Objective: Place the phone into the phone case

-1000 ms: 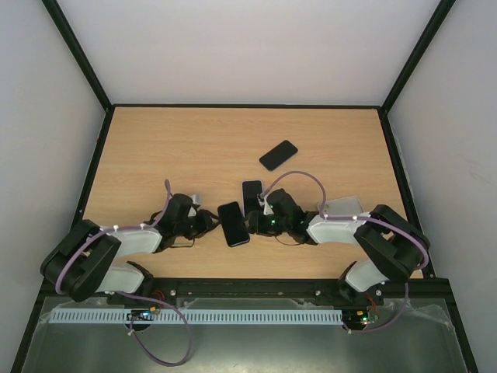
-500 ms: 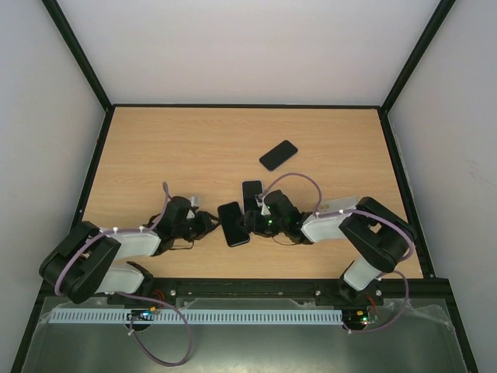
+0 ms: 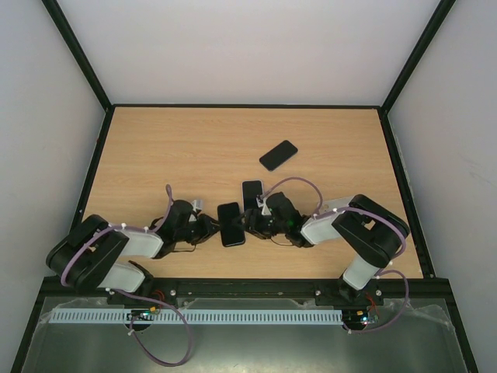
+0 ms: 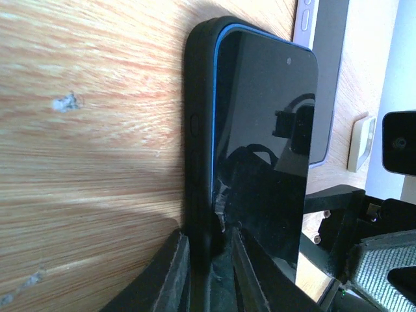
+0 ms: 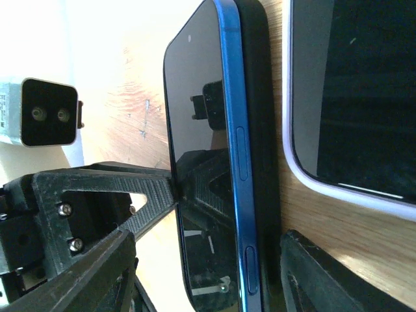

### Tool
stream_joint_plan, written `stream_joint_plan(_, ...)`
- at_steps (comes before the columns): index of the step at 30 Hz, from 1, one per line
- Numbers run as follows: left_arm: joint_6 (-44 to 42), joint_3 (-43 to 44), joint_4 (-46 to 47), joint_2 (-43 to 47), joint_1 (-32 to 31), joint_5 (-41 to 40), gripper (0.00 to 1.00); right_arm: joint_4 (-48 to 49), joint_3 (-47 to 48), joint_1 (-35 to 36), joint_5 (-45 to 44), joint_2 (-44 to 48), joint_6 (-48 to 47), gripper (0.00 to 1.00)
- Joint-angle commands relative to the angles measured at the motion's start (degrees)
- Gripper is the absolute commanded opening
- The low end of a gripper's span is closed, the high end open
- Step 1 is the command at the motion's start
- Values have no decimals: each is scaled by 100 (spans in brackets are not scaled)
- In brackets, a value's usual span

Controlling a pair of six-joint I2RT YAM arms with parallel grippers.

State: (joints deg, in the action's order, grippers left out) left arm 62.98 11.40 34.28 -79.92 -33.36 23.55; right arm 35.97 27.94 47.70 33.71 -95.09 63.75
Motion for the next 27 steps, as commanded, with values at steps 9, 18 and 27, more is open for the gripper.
stream_joint_plan(9,161,-292,-173,149,-179,-165,26,1727,-408,52,250,274,908,60)
stream_joint_plan(18,249,-325,-310,300,-216,-277,35,2140,-396,72,324,67,1168,60)
stream_joint_plan(27,271,-295,-203,194,-225,-224,36,1593,-157,72,161,-162,572,58)
